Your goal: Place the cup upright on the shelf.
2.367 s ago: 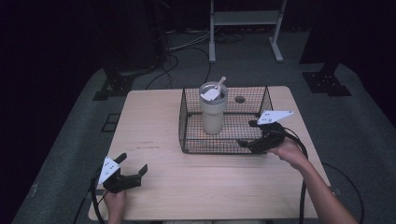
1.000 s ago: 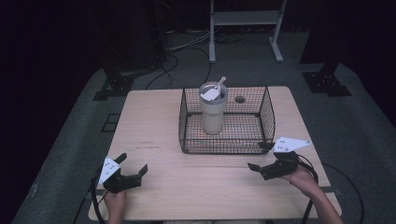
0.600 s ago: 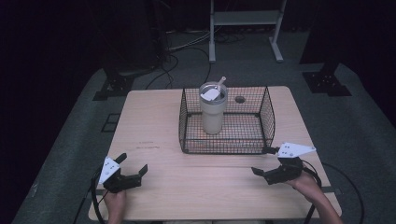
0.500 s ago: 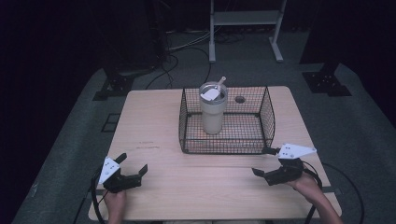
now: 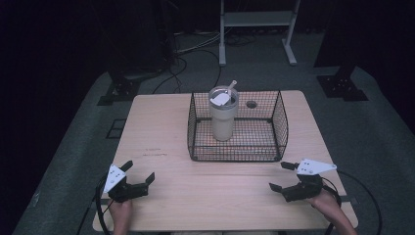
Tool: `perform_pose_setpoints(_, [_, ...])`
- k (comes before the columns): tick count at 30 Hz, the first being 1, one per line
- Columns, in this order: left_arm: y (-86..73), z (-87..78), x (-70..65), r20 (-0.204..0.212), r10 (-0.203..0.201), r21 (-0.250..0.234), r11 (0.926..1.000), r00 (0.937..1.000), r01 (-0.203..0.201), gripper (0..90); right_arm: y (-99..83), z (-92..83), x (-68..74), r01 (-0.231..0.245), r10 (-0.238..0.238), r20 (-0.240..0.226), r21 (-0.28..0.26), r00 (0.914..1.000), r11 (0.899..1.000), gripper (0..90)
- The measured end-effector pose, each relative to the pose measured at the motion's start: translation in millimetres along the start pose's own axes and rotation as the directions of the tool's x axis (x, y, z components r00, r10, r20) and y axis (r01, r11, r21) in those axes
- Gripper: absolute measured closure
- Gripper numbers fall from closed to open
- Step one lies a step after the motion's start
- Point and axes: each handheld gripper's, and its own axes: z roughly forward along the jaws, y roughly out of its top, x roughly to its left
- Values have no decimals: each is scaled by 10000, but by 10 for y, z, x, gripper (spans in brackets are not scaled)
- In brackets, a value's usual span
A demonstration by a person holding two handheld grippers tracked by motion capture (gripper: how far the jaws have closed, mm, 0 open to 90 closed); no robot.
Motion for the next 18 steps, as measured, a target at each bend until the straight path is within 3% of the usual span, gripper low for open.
perform_pose_setpoints(14, [1,2,2,-8,0,25,10000,10000,0,0,-187,5,22,-378,374,266,165,9989,9991,95])
perform_pose_setpoints(18, [1,3,1,-14,-1,26,10000,10000,1,0,-254,-9,31,-634,639,337,-140,9974,9979,95])
